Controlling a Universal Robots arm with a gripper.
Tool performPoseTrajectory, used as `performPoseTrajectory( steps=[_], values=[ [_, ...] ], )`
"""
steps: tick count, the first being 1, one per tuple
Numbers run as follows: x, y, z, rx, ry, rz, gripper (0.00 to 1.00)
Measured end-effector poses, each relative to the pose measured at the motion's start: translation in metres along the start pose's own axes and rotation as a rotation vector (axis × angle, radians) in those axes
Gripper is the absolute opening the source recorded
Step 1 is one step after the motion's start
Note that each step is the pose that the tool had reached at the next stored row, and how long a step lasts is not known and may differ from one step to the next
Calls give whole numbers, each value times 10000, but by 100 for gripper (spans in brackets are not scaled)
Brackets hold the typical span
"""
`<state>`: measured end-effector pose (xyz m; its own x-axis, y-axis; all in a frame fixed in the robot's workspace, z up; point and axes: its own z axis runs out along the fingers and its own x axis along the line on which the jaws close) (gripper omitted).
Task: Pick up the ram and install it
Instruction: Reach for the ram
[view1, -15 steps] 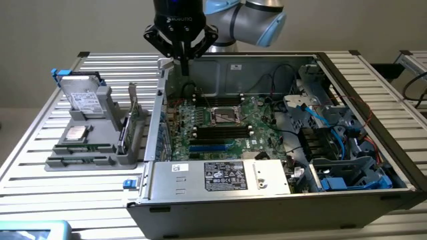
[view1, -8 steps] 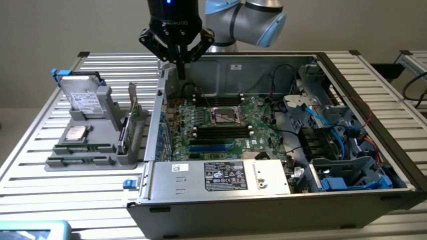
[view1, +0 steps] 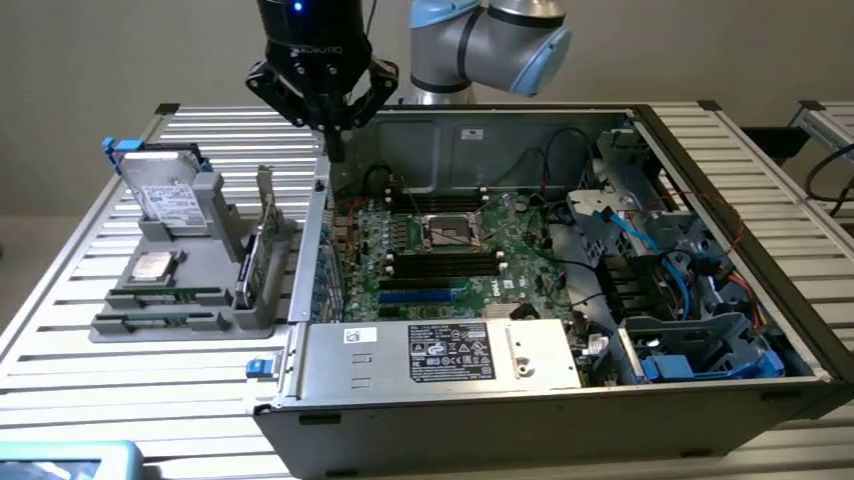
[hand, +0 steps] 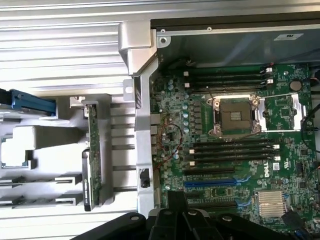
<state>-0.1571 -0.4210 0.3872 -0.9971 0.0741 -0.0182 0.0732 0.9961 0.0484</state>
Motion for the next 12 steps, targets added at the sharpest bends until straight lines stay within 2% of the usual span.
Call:
performPoseTrajectory(
  steps=[6, 12],
  values=[
    [207, -68, 19, 0, 0, 0, 11],
    [373, -183, 62, 1, 3, 0, 11]
  ],
)
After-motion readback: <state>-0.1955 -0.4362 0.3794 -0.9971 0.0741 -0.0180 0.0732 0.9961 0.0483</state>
